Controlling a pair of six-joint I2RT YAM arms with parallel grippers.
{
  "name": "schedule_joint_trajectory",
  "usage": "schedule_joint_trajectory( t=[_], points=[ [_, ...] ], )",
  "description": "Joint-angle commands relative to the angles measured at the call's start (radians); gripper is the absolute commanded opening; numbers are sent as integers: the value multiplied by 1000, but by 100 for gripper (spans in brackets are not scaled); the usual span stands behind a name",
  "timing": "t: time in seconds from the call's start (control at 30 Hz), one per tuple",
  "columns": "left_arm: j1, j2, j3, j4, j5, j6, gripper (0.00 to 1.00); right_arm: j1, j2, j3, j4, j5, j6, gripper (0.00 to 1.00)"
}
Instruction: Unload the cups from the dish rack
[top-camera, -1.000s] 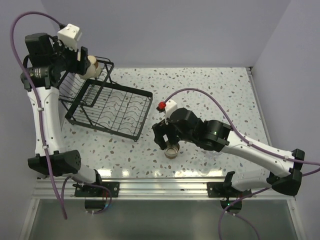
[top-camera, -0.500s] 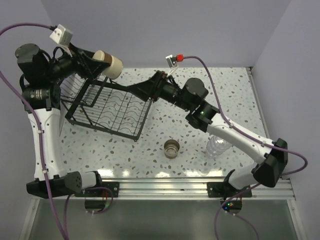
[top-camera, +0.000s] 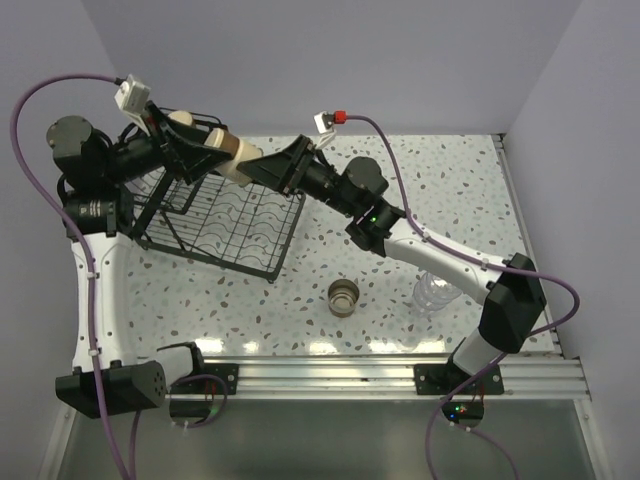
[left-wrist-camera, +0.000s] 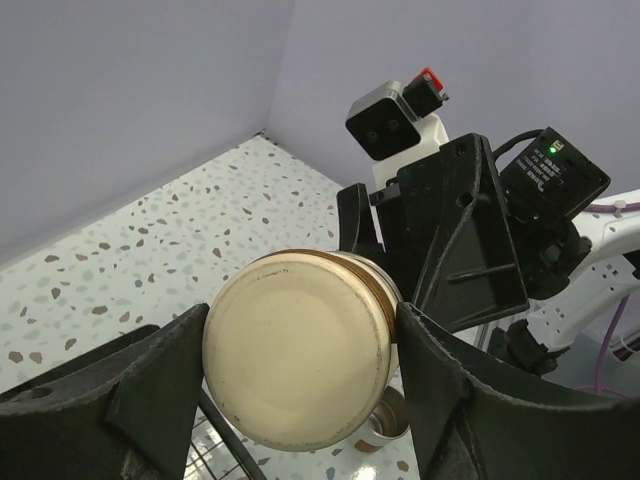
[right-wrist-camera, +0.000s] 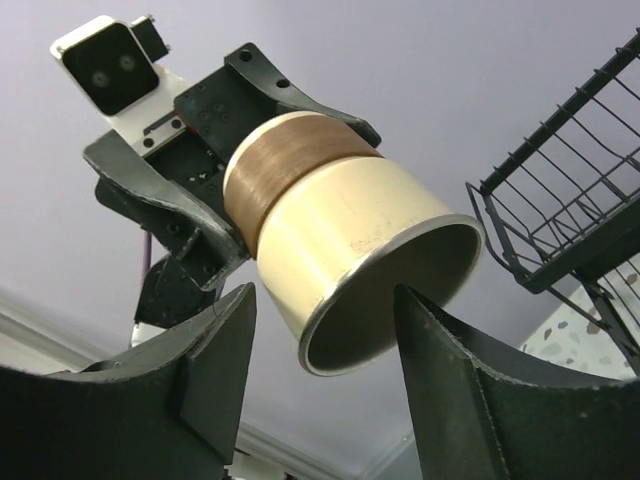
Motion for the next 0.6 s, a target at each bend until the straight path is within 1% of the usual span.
schedule_joint_trajectory(
  t=[0.0, 0.03, 0.13, 0.17, 0.23, 0.3, 0.37, 0.4, 0.43, 0.47, 0.5, 0.53, 0.57],
  points=[
    [1, -22, -12, 50, 20, -9, 0, 0, -33, 20, 79, 31, 15, 60],
    [0, -22, -17, 50, 23, -10, 0, 0, -33, 19, 79, 32, 17, 58],
    [-5, -29, -49, 81, 38, -39, 0, 0, -18, 25, 93, 26, 35, 36],
    [-11, -35, -56, 86, 40, -40, 0, 0, -9, 28, 98, 17, 44, 16],
    [-14, -40, -70, 74, 43, -17, 0, 0, -7, 31, 88, 12, 38, 0],
    [-16, -40, -73, 11, 31, 28, 0, 0, -27, 23, 61, 26, 17, 0],
    [-16, -37, -75, -67, 21, 106, 1, 0, -51, 10, -34, 47, -43, 0],
    [-14, -34, -73, -101, -1, 135, 31, 0, -68, 6, -77, 72, -73, 0],
    [-14, -28, -66, -136, -20, 196, 51, 0, -105, 3, -178, 89, -112, 0],
    [-14, -17, -58, -214, -43, 232, 67, 0, -129, 0, -232, 104, -200, 0],
    [-14, -15, -41, -254, -105, 303, 100, 0, -152, -3, -348, 147, -247, 0],
    [-14, -11, -29, -290, -142, 337, 100, 1, -201, -3, -410, 170, -291, 0],
    [-14, -6, -18, -355, -184, 370, 100, 0, -223, 5, -472, 190, -387, 0]
  ],
)
